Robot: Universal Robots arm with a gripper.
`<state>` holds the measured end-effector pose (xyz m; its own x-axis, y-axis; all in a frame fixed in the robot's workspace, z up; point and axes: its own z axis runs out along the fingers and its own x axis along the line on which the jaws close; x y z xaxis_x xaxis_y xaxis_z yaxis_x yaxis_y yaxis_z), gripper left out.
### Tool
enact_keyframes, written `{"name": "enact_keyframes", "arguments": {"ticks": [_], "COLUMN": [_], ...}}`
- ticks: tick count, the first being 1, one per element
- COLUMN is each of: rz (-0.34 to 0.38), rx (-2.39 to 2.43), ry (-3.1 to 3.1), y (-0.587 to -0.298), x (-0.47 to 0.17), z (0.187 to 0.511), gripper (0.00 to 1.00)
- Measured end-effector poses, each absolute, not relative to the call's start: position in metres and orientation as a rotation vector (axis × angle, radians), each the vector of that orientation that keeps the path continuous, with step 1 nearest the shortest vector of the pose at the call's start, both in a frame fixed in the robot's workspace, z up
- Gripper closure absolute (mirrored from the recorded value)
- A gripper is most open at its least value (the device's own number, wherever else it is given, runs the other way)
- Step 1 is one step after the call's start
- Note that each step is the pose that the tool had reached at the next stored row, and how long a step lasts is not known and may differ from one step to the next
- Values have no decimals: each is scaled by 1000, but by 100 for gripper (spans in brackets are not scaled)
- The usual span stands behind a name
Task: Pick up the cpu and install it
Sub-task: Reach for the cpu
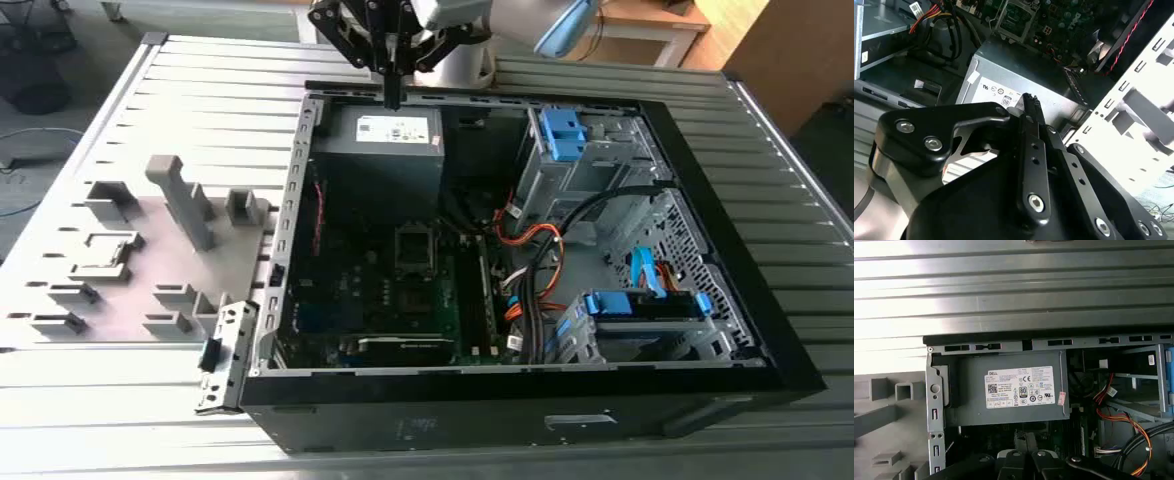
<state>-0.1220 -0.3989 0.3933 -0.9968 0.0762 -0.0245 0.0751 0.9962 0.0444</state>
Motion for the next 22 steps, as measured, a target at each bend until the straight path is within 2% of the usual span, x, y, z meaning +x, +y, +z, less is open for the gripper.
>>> {"name": "enact_keyframes", "arguments": {"ticks": [22], "rz": [68], "rx": [118], "ry": [3112], "y": [-399], "x": [-136], "z": [393], "gripper": [89]}}
